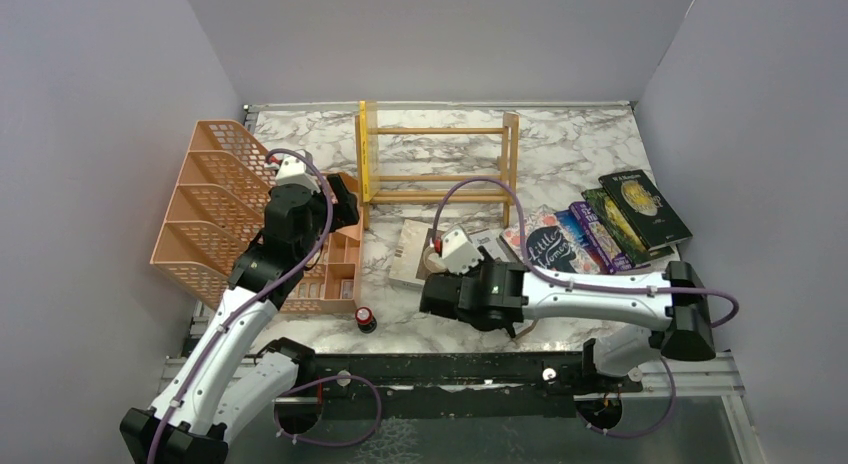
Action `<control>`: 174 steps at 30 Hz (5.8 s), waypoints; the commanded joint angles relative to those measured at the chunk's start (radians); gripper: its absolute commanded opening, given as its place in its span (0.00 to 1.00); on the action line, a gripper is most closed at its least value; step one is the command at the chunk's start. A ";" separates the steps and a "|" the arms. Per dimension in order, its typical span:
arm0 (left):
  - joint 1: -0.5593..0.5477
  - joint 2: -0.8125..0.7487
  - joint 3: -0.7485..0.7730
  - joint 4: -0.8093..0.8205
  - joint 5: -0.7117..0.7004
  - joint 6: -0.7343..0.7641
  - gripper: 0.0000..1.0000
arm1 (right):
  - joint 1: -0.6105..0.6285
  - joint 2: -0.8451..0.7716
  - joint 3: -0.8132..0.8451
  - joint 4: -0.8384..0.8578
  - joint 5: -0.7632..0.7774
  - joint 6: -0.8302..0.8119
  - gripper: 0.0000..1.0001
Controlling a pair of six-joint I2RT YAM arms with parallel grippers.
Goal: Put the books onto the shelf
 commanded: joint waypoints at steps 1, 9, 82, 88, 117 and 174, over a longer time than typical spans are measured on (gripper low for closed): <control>0.000 0.005 0.025 -0.010 0.043 -0.016 0.88 | -0.076 -0.055 -0.024 0.165 -0.107 -0.078 0.43; -0.001 0.034 0.022 -0.009 0.067 -0.036 0.88 | -0.229 -0.094 -0.053 0.240 -0.290 -0.133 0.47; -0.001 0.048 0.015 0.108 0.020 -0.042 0.88 | -0.437 0.092 0.388 1.036 -0.142 -0.382 0.37; 0.000 0.058 0.016 0.102 0.027 -0.042 0.88 | -0.438 0.306 0.562 1.024 -0.042 -0.410 0.37; 0.000 0.056 0.015 0.083 -0.024 -0.042 0.88 | -0.505 0.641 0.764 0.973 -0.261 -0.300 0.68; -0.001 0.015 -0.002 0.118 0.048 -0.031 0.88 | -0.570 0.183 0.276 1.000 -0.785 -0.200 0.69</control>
